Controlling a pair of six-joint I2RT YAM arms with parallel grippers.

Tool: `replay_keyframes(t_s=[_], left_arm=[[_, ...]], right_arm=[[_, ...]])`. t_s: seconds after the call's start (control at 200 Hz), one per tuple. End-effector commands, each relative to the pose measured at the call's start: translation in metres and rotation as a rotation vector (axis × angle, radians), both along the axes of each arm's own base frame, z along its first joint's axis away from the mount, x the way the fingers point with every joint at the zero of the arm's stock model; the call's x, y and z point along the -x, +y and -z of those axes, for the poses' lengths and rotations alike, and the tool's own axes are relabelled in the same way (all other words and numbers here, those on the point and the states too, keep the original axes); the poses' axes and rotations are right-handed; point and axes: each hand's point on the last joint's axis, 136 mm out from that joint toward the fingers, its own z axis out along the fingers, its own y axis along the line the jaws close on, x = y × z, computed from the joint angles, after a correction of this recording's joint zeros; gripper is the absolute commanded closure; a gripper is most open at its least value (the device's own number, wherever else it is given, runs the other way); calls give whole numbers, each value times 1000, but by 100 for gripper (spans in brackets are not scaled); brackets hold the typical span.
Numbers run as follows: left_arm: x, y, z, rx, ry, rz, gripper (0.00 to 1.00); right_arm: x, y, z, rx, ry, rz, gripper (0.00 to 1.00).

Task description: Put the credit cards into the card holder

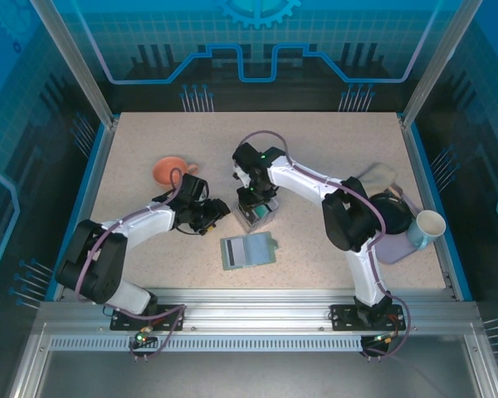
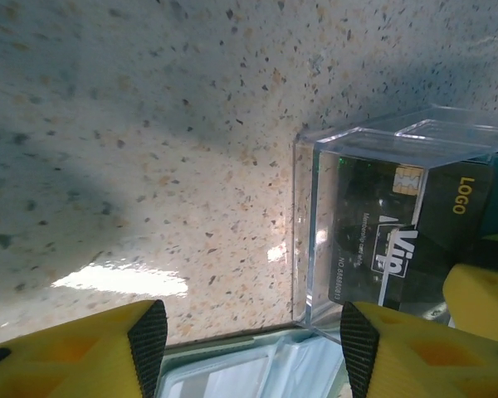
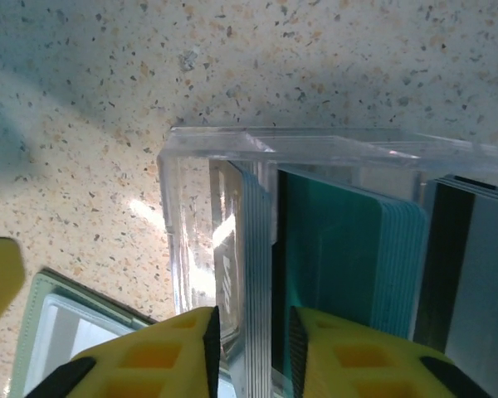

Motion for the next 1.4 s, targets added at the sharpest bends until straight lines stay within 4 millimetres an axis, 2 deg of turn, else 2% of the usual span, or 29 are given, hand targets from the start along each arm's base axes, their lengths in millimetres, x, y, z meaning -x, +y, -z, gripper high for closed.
replay_keyframes(t_s=[0.0,0.155,0.305,0.415,0.51,0.59,0.705,0.8,1.085,1.22,1.391], left_arm=[[-22,-19,-14,109,-23,-8,39],[-34,-23,-8,127,-9,-40,39],[-41,-26,1,177,17,-82,40],[-33,-16,9,149,46,-119,40],[-22,-1,14,108,66,-164,39],[-13,13,17,74,79,-204,39],[-4,26,16,41,73,-235,39],[-1,30,12,35,62,-237,38],[1,32,6,32,41,-224,38],[2,32,6,33,41,-220,38],[0,31,3,36,33,-216,38]], right_arm=[[3,-7,-12,75,-95,-69,67],[1,-9,-12,154,-196,-125,62],[3,-6,0,193,-261,-178,59],[6,-1,7,228,-294,-216,57],[1,-4,9,342,-382,-241,56],[-4,-8,6,435,-458,-238,53],[-7,-8,-1,479,-531,-235,48],[-8,-8,-1,486,-537,-237,47],[-6,-13,18,547,-499,-262,46],[-10,-15,7,563,-527,-244,46],[-17,-15,-18,545,-581,-216,47]])
